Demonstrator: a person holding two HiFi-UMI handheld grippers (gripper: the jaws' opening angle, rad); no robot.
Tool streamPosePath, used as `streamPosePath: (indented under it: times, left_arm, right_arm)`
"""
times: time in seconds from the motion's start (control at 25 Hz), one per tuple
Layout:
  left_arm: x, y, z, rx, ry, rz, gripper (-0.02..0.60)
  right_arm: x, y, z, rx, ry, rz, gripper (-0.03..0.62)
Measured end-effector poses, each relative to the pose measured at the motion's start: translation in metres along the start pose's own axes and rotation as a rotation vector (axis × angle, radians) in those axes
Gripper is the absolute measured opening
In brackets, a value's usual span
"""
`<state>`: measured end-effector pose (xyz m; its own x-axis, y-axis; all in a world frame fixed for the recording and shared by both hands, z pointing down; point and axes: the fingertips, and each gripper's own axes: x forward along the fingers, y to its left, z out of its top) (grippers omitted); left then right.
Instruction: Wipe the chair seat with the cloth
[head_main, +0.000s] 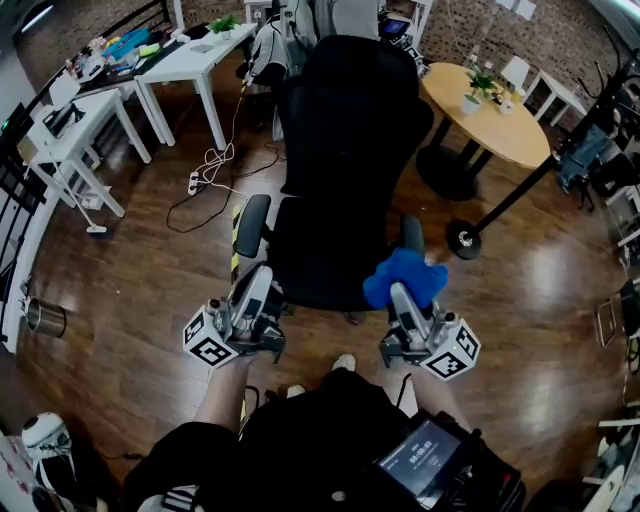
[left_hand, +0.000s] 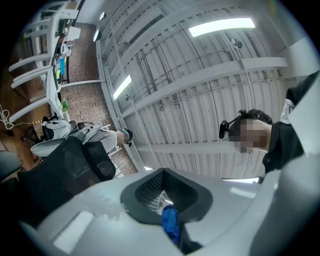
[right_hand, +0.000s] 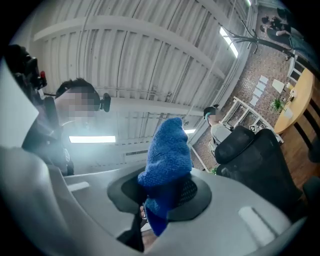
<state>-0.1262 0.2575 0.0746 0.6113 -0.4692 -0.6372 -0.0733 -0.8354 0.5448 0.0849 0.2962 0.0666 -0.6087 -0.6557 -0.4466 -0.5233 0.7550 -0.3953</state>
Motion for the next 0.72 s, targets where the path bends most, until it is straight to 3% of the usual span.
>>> streamPosePath:
  times: [0.36, 0.52, 0.72]
  left_arm:
    - [0.068, 0.103, -0.002, 0.043, 0.008, 0.038, -0.008]
    - [0.102, 0.143, -0.008, 0.105, 0.038, 0.072, -0.008]
    - [0.108, 0.203, -0.011, 0.093, 0.043, 0.109, -0.008]
  right_arm:
    - [0.041, -0.119, 0.0, 0.026, 0.031, -0.011, 0.089]
    - [0.064, -0.173, 0.007, 0.04, 0.074, -0.005, 0.088]
    - [0.097, -0.234, -0.036, 0.046, 0.186, -0.041, 0.089]
